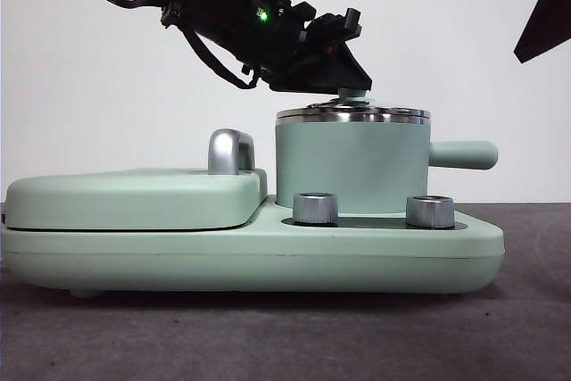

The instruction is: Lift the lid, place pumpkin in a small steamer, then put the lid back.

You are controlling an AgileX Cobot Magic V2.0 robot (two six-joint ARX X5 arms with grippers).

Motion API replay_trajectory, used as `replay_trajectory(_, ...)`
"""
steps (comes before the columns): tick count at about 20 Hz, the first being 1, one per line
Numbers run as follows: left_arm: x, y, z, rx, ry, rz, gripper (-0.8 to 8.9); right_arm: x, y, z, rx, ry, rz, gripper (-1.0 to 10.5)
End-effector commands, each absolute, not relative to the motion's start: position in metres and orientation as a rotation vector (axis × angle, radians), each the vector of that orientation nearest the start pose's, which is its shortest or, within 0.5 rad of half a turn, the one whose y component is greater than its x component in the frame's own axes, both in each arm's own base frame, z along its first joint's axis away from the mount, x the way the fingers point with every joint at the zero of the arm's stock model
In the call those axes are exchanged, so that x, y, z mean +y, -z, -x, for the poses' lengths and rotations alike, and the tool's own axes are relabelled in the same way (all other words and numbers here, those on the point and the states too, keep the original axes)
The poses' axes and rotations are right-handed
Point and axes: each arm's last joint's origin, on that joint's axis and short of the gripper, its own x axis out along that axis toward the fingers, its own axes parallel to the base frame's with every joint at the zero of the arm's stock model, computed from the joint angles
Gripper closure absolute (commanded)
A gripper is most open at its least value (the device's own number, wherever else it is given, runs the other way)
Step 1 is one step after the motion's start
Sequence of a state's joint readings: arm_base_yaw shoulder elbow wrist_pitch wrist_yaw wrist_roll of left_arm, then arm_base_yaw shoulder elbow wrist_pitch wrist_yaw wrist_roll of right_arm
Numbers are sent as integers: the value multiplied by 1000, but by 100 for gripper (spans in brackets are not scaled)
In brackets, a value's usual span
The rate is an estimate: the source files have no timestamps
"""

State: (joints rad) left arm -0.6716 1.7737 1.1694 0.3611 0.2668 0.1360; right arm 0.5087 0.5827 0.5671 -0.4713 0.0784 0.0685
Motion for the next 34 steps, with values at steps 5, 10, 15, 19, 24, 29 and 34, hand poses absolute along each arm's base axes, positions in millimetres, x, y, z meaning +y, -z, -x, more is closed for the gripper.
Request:
replay_trajectory(5, -261, -239, -311, 252, 952, -122, 571, 63, -259, -115, 494, -407, 69, 538)
replay_trajectory(10, -253, -256, -302, 290, 948, -107, 519, 63, -260, -115, 490, -407, 68, 538)
replay_trajectory(15, -224, -289, -286, 353, 909, -112, 526, 63, -260, -115, 488, -408, 67, 538)
replay_trajectory(19, -193, -315, -268, 421, 855, -112, 536, 63, -261, -116, 480, -411, 64, 538)
replay_trajectory(24, -155, -326, -255, 578, 748, -35, 536, 64, -262, -116, 464, -419, 58, 538)
replay_trajectory(29, -130, -332, -243, 654, 682, -22, 536, 65, -262, -119, 463, -422, 58, 538)
replay_trajectory(34, -115, -335, -235, 694, 645, -15, 536, 72, -261, -128, 463, -471, 45, 538)
